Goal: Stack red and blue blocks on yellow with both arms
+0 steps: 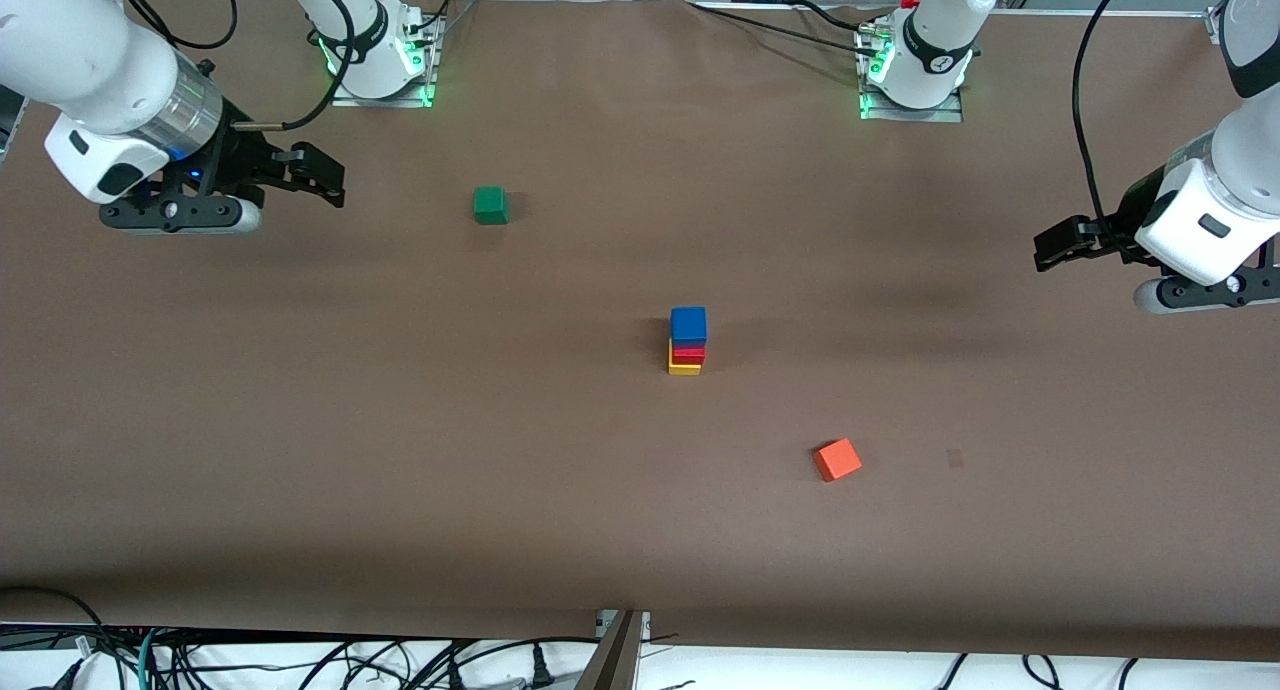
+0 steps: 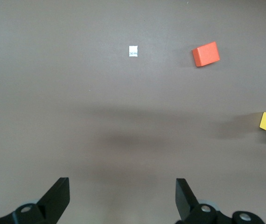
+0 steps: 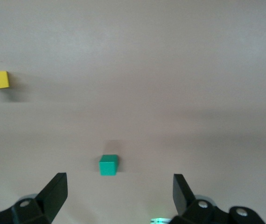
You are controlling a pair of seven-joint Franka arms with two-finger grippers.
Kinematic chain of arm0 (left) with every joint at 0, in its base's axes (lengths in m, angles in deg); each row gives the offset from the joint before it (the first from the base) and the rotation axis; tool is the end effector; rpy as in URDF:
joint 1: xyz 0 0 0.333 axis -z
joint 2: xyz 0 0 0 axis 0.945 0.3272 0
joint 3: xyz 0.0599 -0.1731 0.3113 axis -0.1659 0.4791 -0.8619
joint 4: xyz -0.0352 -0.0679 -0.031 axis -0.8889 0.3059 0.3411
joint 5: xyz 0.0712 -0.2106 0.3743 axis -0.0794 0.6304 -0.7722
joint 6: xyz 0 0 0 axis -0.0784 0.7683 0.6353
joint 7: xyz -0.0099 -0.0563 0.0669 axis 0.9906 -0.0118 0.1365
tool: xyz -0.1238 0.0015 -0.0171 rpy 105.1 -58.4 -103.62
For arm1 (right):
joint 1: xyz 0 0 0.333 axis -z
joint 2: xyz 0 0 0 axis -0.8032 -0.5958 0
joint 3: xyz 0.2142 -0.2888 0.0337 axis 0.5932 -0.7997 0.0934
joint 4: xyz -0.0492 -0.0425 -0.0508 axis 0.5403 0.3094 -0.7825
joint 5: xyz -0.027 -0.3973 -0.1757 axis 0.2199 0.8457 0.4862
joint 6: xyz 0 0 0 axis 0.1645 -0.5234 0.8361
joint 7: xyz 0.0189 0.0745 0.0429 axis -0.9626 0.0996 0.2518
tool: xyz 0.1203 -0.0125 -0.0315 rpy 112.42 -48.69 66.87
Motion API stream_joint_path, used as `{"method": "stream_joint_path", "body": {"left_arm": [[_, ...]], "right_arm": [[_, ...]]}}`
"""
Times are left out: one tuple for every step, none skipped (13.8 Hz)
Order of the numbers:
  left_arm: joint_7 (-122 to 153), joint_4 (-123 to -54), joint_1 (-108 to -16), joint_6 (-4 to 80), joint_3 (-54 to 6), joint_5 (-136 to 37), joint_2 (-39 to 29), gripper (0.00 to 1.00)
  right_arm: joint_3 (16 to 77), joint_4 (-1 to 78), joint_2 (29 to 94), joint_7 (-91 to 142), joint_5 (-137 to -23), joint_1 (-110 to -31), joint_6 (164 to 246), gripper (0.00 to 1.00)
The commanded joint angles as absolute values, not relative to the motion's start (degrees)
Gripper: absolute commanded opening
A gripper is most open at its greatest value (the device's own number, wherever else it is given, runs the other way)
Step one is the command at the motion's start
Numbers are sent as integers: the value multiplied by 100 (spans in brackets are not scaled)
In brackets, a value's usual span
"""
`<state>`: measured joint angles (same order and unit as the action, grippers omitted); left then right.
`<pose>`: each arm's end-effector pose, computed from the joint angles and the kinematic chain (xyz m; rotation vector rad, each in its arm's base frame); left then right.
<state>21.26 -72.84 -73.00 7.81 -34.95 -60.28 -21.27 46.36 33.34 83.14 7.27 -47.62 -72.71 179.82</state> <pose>0.6418 -0.0483 0.6008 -3.1051 -0.1866 0.1708 0.5823 0.1536 0.6069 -3.0872 -0.0065 0.1494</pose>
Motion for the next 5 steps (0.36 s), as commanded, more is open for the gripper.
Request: {"method": "stream_joint_path", "body": {"left_arm": [[2008, -7313, -7336, 805, -3481, -5902, -2194, 100], [2008, -7313, -7336, 814, -3481, -5902, -2203, 100], [2008, -7313, -7336, 805, -3481, -5902, -2194, 100], [2008, -7313, -7336, 805, -3481, -5902, -2194, 100], [2008, -7313, -7336, 805, -3481, -5902, -2194, 100]], "right_arm": [[5470, 3504, 8490, 898, -4616, -6478, 18103, 100], [5471, 3426, 8482, 907, -4520, -6477, 18086, 100], [5471, 3312, 8447, 915, -4501, -6477, 18060, 100], [5480, 3215, 8403, 907, -4501, -6477, 18042, 100], [5489, 3205, 8403, 915, -4492, -6477, 18050, 100]]}}
